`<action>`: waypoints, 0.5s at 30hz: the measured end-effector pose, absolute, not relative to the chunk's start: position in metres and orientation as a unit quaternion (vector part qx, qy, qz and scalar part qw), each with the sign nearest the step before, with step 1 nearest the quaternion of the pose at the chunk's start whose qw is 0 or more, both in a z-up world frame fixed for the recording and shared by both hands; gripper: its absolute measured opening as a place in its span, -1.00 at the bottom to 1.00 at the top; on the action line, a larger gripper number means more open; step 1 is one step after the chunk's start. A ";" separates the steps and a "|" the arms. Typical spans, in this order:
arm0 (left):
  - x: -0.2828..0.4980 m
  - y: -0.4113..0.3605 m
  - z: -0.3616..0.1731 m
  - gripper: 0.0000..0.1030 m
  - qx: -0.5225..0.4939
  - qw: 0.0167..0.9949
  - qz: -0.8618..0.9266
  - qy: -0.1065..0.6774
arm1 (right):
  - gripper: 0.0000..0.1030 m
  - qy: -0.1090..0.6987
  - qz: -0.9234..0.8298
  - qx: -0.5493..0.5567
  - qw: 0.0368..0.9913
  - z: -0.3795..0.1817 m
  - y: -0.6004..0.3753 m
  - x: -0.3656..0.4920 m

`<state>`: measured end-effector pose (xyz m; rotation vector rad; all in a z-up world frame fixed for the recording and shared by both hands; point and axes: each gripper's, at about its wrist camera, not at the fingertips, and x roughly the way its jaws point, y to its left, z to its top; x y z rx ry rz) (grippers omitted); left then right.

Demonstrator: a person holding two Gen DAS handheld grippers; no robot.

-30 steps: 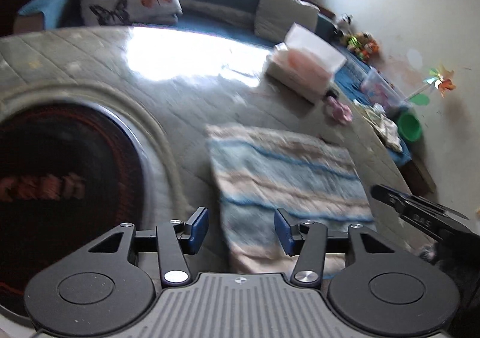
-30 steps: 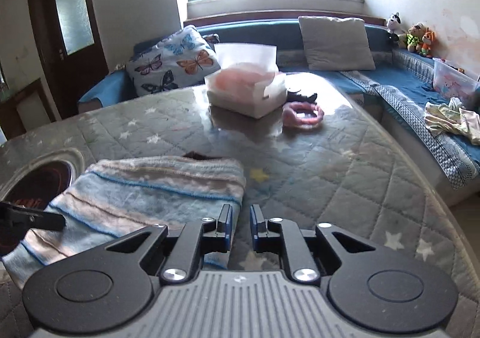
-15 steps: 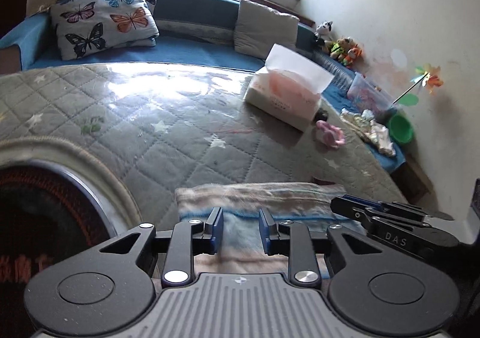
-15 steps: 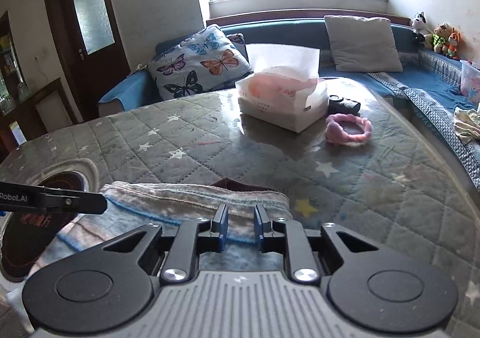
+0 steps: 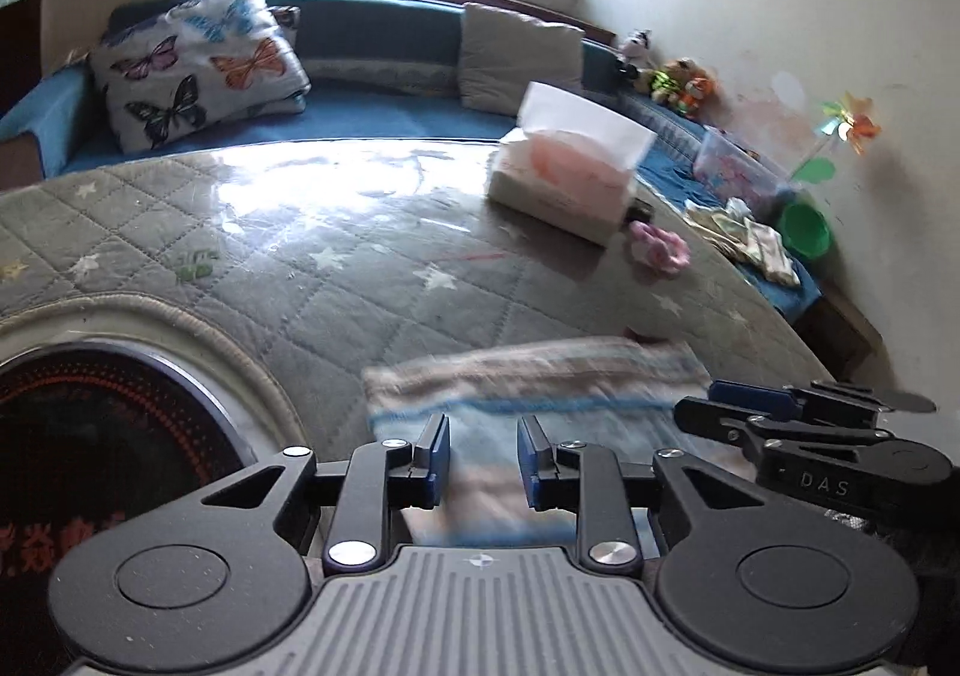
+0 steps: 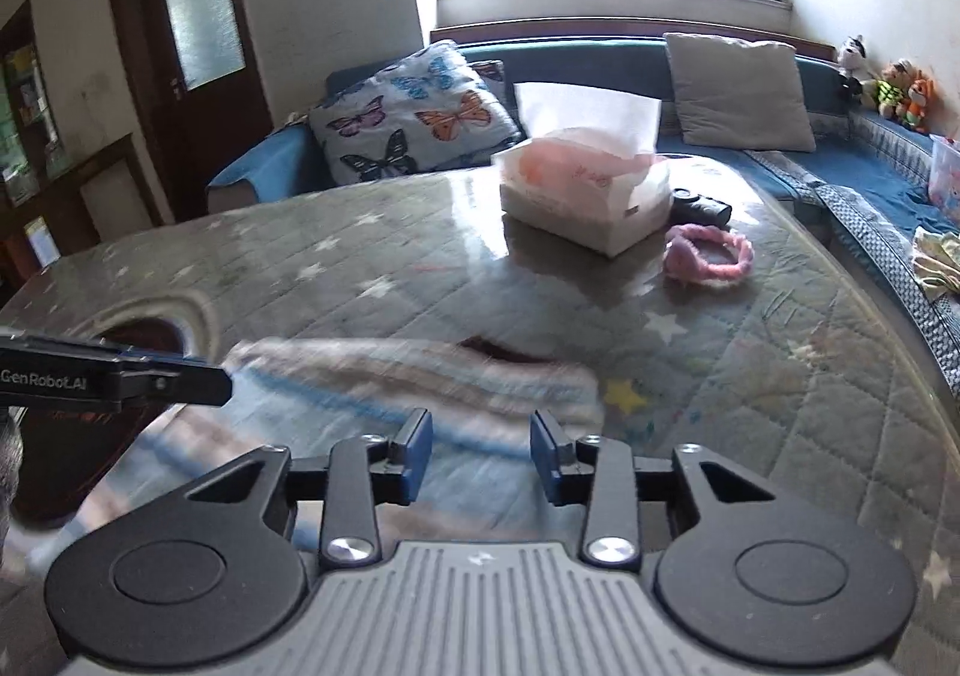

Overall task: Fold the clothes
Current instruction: 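Lower the shirt onto the quilted table and open both grippers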

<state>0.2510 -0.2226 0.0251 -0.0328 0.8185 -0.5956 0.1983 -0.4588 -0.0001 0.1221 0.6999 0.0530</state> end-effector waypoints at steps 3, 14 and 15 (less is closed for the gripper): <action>0.228 -0.214 0.026 -0.47 -0.010 0.873 -0.296 0.388 | -0.03 0.341 0.045 0.043 0.938 0.003 -0.444 0.175; 0.163 -0.191 0.015 -0.48 0.013 0.870 -0.315 0.378 | -0.03 0.336 0.050 0.028 0.940 0.001 -0.424 0.097; 0.161 -0.191 0.011 -0.48 0.016 0.870 -0.312 0.381 | -0.03 0.341 0.047 0.032 0.938 -0.003 -0.425 0.092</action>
